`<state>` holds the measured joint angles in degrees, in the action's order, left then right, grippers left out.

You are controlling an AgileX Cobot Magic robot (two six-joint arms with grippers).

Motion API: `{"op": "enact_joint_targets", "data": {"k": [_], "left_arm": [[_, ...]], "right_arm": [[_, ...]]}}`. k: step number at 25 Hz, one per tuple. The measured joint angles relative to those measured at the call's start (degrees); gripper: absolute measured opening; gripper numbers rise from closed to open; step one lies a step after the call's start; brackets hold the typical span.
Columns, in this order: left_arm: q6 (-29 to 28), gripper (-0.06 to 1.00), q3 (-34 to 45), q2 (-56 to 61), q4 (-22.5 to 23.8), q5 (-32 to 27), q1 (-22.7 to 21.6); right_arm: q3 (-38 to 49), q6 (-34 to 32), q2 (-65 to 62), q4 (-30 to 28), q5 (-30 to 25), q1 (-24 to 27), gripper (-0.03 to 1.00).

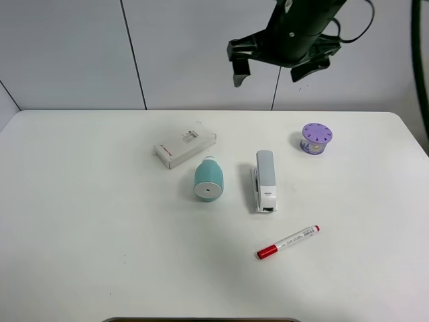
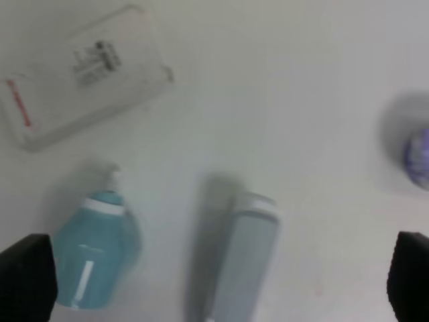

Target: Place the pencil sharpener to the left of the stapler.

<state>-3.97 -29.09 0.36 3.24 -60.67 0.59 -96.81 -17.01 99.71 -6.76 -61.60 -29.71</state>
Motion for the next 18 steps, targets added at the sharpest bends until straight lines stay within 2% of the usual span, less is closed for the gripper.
{"op": "enact_joint_targets", "data": {"k": [13, 18], "left_arm": [[0.00, 0.95, 0.00, 0.00, 0.00, 0.00, 0.00], [0.00, 0.95, 0.00, 0.00, 0.00, 0.00, 0.00]], "right_arm": [[0.00, 12.58, -8.98, 0.52, -7.60, 17.77, 0.99], [0.00, 14.73, -11.85, 2.28, -8.18, 25.60, 0.99]]}}
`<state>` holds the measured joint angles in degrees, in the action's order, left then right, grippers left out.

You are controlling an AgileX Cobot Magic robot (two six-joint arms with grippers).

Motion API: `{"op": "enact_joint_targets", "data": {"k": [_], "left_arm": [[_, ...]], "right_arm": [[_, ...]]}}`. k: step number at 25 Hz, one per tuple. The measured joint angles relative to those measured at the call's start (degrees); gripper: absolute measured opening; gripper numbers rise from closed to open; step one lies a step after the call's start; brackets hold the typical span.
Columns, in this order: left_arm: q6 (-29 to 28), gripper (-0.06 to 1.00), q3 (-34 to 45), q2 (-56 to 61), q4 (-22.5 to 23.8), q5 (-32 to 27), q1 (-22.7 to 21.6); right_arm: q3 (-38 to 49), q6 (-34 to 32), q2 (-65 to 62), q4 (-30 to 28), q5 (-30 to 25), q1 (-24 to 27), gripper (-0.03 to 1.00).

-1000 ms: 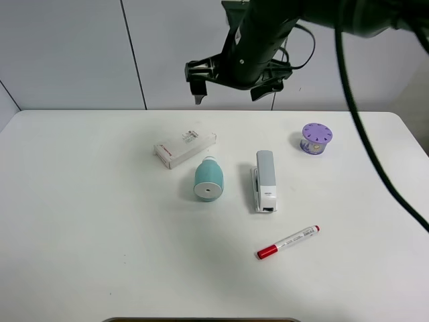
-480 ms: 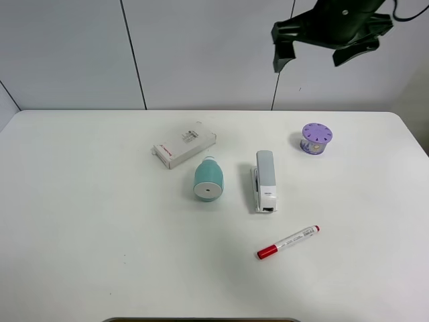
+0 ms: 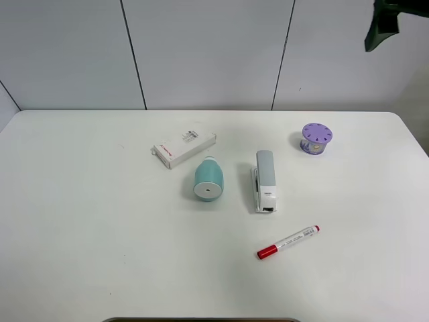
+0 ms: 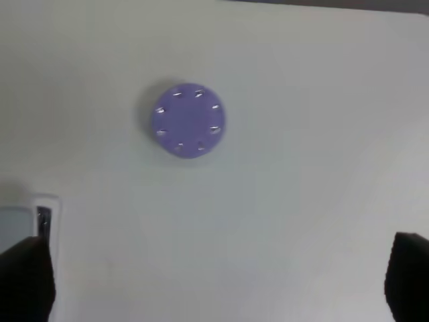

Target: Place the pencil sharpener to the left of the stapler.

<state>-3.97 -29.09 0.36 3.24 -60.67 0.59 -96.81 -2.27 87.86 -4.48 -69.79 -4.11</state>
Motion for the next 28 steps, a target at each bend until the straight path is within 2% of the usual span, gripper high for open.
{"op": "enact_joint_targets", "data": {"k": [6, 11, 14, 22, 28], "left_arm": [[0.00, 0.95, 0.00, 0.00, 0.00, 0.00, 0.00], [0.00, 0.95, 0.00, 0.00, 0.00, 0.00, 0.00], [0.00, 0.95, 0.00, 0.00, 0.00, 0.00, 0.00], [0.00, 0.95, 0.00, 0.00, 0.00, 0.00, 0.00], [0.00, 0.95, 0.00, 0.00, 0.00, 0.00, 0.00]], "right_arm": [[1.61, 2.95, -3.76, 5.37, -0.11, 6.93, 0.97], [9.39, 7.11, -9.19, 5.84, 0.30, 10.18, 0.97], [14.97, 8.40, -13.33, 5.77, 2.48, 11.74, 0.97], [29.09, 10.13, -29.55, 6.80, 8.89, 11.89, 0.97], [40.46, 11.49, -42.26, 7.28, 10.65, 7.54, 0.97]]}}
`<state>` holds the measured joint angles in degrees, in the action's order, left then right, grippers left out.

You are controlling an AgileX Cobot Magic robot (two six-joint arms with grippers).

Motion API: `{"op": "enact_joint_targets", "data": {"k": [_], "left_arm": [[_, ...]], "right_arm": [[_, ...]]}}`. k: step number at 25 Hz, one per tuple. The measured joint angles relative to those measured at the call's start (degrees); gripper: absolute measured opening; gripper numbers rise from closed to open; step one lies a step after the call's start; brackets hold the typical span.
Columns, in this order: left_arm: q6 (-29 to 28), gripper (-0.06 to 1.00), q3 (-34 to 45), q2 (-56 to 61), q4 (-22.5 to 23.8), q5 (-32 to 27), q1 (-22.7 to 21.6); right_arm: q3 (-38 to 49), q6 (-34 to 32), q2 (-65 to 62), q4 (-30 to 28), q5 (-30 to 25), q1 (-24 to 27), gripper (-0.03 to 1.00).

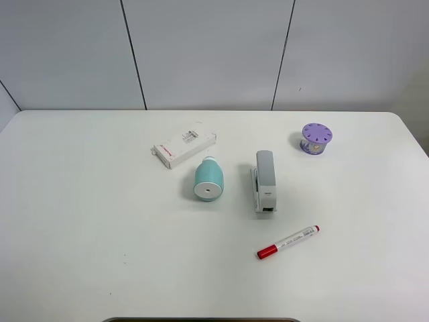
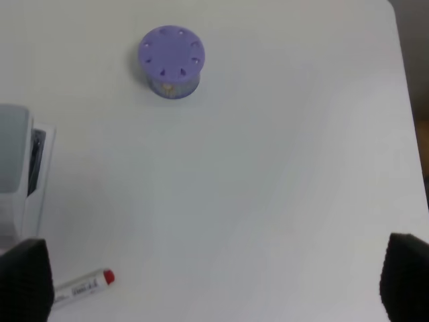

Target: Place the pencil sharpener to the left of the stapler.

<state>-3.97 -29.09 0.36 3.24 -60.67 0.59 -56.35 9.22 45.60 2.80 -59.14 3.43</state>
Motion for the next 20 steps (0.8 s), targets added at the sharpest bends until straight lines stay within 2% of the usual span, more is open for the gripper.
{"op": "enact_joint_targets", "data": {"k": [7, 20], "left_arm": [[0.00, 0.95, 0.00, 0.00, 0.00, 0.00, 0.00], [0.00, 0.95, 0.00, 0.00, 0.00, 0.00, 0.00]], "right_arm": [[6.73, 0.36, -12.77, 0.00, 0.26, -3.97, 0.97], [19.67, -0.94, -37.54, 0.00, -0.16, -4.58, 0.97]]}}
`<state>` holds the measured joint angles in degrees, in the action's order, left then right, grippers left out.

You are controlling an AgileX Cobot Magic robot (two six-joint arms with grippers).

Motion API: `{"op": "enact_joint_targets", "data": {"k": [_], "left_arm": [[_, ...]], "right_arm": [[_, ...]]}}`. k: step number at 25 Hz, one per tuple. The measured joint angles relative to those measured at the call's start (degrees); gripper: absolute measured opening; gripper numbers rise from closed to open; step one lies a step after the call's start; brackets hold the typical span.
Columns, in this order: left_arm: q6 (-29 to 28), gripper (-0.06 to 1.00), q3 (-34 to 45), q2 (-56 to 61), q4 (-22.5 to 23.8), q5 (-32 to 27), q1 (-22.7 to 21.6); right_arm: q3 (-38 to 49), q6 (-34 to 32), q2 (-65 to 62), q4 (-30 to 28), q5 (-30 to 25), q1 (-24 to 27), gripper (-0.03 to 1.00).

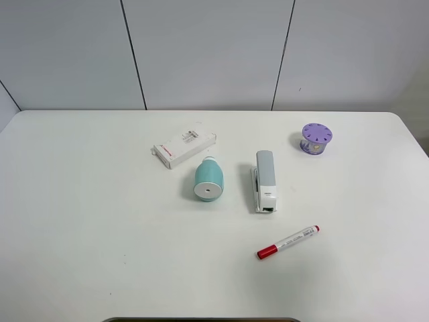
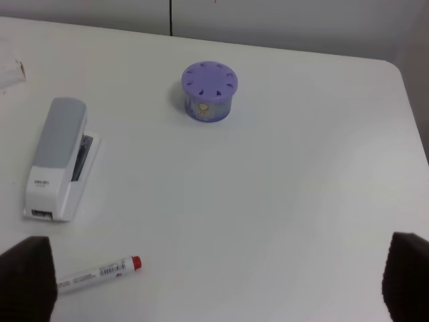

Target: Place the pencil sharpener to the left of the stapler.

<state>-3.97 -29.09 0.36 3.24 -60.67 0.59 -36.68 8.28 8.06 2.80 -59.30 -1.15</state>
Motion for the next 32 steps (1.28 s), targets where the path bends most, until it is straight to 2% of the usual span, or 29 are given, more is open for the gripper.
{"op": "enact_joint_targets", "data": {"k": [10, 32], "left_arm": [[0.00, 0.95, 0.00, 0.00, 0.00, 0.00, 0.00], [0.00, 0.95, 0.00, 0.00, 0.00, 0.00, 0.00]], "right_arm": [[7.25, -2.11, -8.18, 0.00, -1.01, 0.00, 0.97], [7.71, -2.11, -8.18, 0.00, -1.82, 0.00, 0.97]]}}
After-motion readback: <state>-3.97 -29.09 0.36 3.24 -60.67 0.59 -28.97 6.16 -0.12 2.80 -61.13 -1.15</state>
